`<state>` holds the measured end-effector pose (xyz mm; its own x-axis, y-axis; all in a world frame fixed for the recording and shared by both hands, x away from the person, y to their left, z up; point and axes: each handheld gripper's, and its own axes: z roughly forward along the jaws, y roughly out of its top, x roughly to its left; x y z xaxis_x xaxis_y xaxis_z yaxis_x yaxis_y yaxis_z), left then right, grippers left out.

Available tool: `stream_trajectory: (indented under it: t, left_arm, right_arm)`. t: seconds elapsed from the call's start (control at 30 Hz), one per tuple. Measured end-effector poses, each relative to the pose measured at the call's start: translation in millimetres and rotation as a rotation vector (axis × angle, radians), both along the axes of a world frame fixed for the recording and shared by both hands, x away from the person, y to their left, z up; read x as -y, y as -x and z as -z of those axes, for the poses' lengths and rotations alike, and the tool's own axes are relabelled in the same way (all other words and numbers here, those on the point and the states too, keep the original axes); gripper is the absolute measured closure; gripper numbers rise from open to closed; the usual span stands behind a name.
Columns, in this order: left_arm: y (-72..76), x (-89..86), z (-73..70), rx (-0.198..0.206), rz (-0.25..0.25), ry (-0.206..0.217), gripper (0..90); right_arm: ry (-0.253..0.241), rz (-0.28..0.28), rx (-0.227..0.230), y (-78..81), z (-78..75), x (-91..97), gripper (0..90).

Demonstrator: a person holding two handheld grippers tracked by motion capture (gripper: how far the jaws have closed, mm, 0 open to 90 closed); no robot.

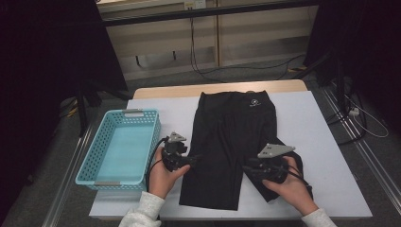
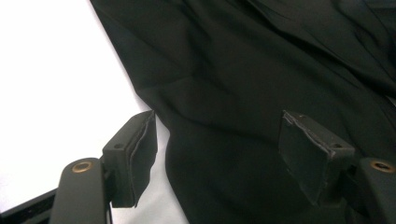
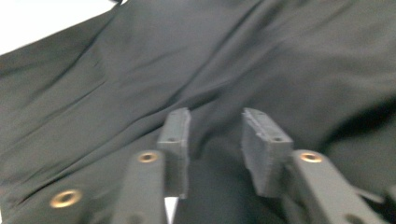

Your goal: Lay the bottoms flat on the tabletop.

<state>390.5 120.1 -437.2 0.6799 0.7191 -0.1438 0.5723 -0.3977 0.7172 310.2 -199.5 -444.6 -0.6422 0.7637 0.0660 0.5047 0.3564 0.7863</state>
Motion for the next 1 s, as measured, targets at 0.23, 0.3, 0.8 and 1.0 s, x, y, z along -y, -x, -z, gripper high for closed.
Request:
stream_trajectory:
  t: [0.23, 0.3, 0.8, 1.0]
  left_arm:
    - [0.1, 0.5, -0.6, 0.006, 0.005, 0.000, 27.3]
    - [0.1, 0.6, -0.7, 0.005, 0.007, -0.001, 27.1]
    - [0.1, 2.2, 0.4, 0.004, 0.014, -0.002, 26.9]
    - [0.0, 1.9, 0.0, 0.003, 0.015, -0.004, 26.8]
  right_arm:
    - [0.019, 0.205, 0.052, -7.6, -11.3, 53.8, 54.9]
    - [0.044, 0.259, 0.048, -11.3, -7.4, 68.2, 56.5]
    - [0.083, 0.205, -0.089, -12.5, 15.6, 75.3, 89.8]
    - [0.044, 0.158, -0.077, -8.4, 7.7, 63.8, 77.7]
